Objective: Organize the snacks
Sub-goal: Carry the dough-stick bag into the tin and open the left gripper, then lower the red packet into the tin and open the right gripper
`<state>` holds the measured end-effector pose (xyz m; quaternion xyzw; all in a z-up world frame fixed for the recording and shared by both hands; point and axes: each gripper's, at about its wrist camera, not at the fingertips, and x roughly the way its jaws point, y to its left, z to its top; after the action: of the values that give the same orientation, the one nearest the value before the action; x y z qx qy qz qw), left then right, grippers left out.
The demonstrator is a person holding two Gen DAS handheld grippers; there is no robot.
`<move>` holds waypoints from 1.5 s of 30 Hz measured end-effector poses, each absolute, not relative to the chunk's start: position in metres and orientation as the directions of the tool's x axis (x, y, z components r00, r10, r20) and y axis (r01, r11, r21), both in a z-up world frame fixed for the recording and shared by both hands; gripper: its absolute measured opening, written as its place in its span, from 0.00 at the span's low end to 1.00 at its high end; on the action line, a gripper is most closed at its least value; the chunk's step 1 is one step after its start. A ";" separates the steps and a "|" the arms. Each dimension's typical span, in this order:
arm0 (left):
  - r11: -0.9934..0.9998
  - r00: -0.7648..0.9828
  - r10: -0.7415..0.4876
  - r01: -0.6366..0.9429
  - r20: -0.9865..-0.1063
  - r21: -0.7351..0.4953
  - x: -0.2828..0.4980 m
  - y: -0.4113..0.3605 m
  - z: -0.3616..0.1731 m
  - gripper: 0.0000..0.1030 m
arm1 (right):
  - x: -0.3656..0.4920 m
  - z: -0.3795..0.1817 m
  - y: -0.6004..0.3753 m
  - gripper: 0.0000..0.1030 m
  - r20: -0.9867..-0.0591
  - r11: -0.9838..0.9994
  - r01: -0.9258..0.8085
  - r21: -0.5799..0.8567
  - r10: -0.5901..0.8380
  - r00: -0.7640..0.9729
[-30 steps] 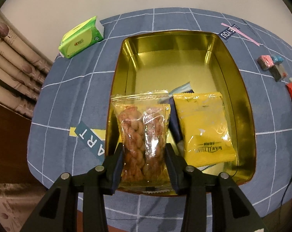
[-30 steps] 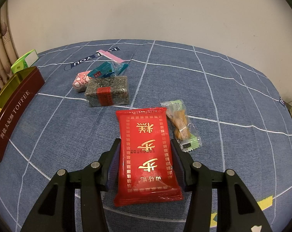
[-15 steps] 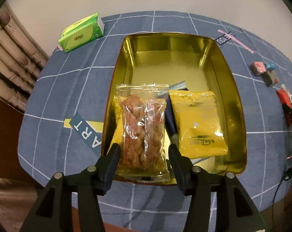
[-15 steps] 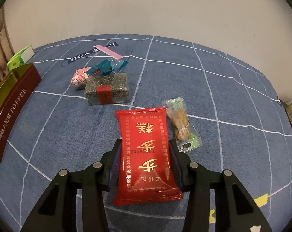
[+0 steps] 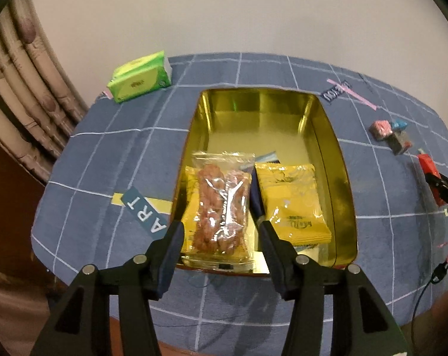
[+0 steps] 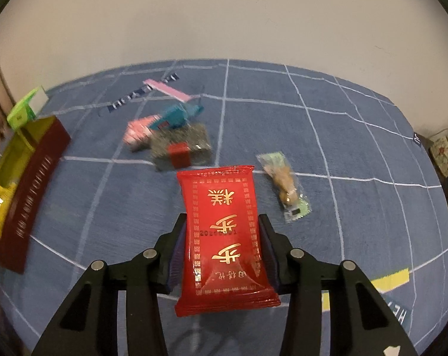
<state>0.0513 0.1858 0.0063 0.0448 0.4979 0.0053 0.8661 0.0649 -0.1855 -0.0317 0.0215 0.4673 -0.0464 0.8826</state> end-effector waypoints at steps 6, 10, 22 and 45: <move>0.998 0.527 0.059 -0.016 -0.848 0.060 0.045 0.204 0.012 0.52 | 0.061 0.000 -0.144 0.41 -0.808 0.998 0.044 0.047 0.012 0.589; 0.996 0.508 0.082 -0.074 -0.858 0.051 0.039 0.222 0.006 0.52 | 0.060 0.016 -0.104 0.41 -0.803 0.995 -0.029 0.093 0.092 0.589; 0.967 0.492 0.129 -0.254 -0.861 0.000 0.029 0.266 0.004 0.52 | 0.060 0.027 0.020 0.40 -0.811 0.963 -0.245 0.114 0.233 0.536; 0.952 0.452 0.137 -0.306 -0.882 -0.009 0.032 0.281 -0.004 0.52 | 0.080 -0.009 0.088 0.40 -0.853 0.942 -0.324 0.091 0.241 0.462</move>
<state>0.0317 0.2810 -0.0042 -0.0833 0.5071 0.1306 0.8478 0.0798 0.0881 -0.0093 -0.0422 0.4915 0.1657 0.8539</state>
